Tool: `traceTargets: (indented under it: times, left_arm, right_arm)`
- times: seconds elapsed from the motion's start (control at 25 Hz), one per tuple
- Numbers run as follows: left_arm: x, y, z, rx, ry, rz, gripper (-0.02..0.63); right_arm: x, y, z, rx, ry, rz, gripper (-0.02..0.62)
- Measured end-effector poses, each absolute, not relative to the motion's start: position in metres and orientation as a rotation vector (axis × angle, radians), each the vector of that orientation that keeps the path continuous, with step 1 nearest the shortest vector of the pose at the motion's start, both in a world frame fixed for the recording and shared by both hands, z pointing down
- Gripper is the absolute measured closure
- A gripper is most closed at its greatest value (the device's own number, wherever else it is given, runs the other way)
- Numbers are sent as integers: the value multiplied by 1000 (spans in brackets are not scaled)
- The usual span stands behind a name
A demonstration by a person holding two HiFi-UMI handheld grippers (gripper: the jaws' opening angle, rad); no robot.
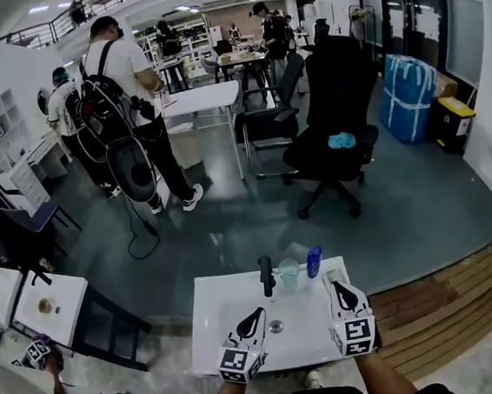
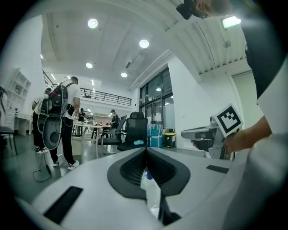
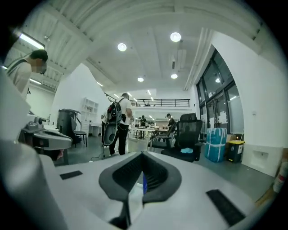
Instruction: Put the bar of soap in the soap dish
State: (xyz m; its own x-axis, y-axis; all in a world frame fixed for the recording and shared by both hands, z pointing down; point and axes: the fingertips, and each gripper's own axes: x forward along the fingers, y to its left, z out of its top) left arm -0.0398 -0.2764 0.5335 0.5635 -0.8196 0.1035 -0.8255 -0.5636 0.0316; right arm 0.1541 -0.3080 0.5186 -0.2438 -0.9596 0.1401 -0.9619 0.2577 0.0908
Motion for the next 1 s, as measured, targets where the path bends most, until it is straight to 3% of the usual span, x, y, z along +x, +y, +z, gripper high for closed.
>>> traceTargets:
  times: [0.32,1.0]
  left_arm:
    - [-42,-263,522,2728,-1421,87,584]
    - [-52,-257,523,2702,-1441,55,584]
  right_arm:
    - [118,-261,494,1696,-2490,-98,577]
    - [113,-260,489,1732,-2470,-101,578]
